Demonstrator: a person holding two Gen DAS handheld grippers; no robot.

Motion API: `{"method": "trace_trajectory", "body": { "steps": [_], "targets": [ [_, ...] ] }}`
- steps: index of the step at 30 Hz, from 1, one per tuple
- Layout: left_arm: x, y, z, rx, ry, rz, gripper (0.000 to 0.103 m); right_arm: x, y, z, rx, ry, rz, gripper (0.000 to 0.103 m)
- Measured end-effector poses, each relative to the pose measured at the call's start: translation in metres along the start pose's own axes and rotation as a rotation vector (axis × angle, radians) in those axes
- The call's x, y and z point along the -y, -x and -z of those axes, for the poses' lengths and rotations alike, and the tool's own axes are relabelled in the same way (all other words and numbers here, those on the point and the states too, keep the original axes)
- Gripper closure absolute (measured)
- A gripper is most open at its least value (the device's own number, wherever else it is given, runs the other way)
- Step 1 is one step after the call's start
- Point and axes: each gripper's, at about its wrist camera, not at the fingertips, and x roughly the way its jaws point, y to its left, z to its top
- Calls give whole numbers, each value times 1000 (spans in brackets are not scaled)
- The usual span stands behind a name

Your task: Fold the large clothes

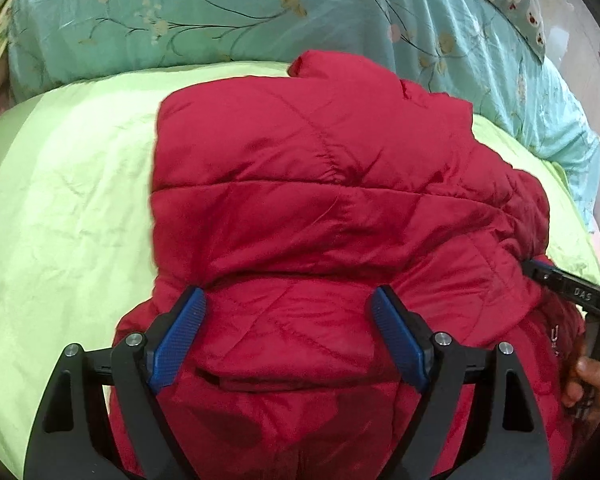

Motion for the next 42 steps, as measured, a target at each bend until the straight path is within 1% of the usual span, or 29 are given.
{"method": "trace_trajectory", "body": {
  "steps": [2, 4, 7, 11, 15, 18, 19, 20, 24, 26, 30, 35, 38, 42],
  "targets": [
    [-6, -4, 2, -21, 21, -5, 15, 0, -2, 1, 5, 3, -2, 66],
    [-12, -11, 3, -39, 48, 11, 12, 1, -3, 0, 7, 0, -4, 66],
    [-11, -16, 3, -47, 43, 4, 10, 1, -2, 0, 5, -5, -1, 66],
    [-11, -16, 3, -50, 40, -5, 10, 2, 15, 2, 10, -56, -30, 66],
    [-11, -12, 1, -49, 49, 2, 10, 3, 45, 11, 22, -77, -65, 66],
    [-15, 0, 2, -52, 75, 22, 10, 3, 67, 22, 28, -79, -85, 59],
    [-16, 6, 5, -51, 78, 27, 10, 3, 76, 28, 29, -79, -94, 54],
    [-16, 12, 8, -51, 76, 30, 10, 2, 83, 33, 30, -78, -105, 50],
    [-14, 48, 32, -46, 24, 30, 10, 1, 107, 55, 21, -61, -142, 47],
    [-16, 64, 46, -44, 5, 32, 10, 1, 115, 67, 6, -52, -154, 42],
    [-29, 93, 72, -43, -3, 27, 10, 3, 129, 88, -29, -43, -176, 40],
    [-45, 111, 97, -61, 30, 26, 10, 10, 147, 112, -48, -23, -134, 39],
    [-53, 121, 112, -69, 48, 23, 10, 18, 156, 123, -42, -40, -114, 37],
    [-61, 131, 130, -80, 54, 9, 10, 37, 169, 140, -40, -70, -48, 34]
  ]
}}
